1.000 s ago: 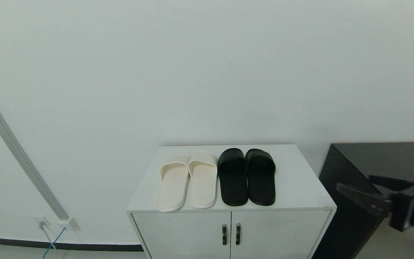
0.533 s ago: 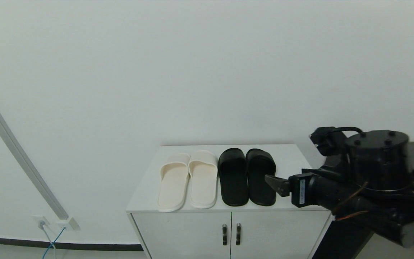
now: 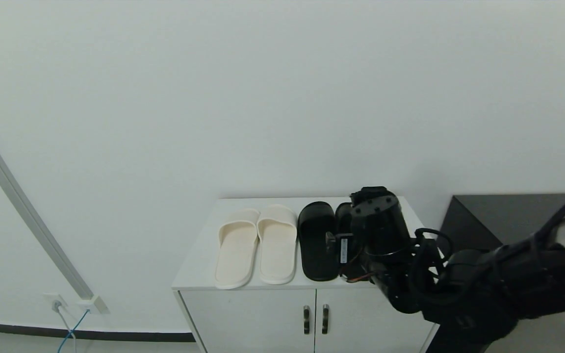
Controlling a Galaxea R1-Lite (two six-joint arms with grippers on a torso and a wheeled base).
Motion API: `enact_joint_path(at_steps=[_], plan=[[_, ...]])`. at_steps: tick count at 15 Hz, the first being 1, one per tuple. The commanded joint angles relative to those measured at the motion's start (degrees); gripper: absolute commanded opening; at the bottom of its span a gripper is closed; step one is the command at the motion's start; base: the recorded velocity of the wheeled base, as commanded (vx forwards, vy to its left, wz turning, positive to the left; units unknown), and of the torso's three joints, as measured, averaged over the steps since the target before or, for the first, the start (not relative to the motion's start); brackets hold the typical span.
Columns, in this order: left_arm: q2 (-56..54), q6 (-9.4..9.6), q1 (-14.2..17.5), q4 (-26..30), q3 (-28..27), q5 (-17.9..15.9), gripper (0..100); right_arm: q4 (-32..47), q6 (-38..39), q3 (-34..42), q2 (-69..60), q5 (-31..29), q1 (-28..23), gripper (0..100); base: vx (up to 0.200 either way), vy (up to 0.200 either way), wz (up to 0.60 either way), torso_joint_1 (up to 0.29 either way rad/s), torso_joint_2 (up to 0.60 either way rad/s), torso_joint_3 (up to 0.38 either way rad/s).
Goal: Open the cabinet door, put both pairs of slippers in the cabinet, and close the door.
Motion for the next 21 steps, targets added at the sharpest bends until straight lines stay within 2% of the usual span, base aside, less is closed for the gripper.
enact_joint_path(at_steps=[1,10,17,18,21], plan=[[0.1,-0.01,0.0,0.0,0.0,0.0,0,-1.2,-0.1,-5.8,9.1,-2.8,-0.4,100,0.0,0.0,0.0,0.0,0.0,0.0],[0.1,-0.01,0.0,0.0,0.0,0.0,0,-3.7,-3.1,-25.0,25.8,-4.2,-6.8,100,0.0,0.0,0.0,0.0,0.0,0.0],[0.1,-0.01,0.0,0.0,0.0,0.0,0,-3.8,-4.2,-29.4,28.7,-4.3,-8.1,100,0.0,0.0,0.0,0.0,0.0,0.0],[0.0,-0.01,0.0,0.0,0.0,0.0,0,-4.1,-4.1,-29.4,28.7,-4.7,-8.1,0,0.0,0.0,0.0,0.0,0.0,0.0],[0.1,-0.01,0.0,0.0,0.0,0.0,0,-5.1,-4.3,-29.1,28.5,-5.5,-8.2,0,0.0,0.0,0.0,0.0,0.0,0.0]])
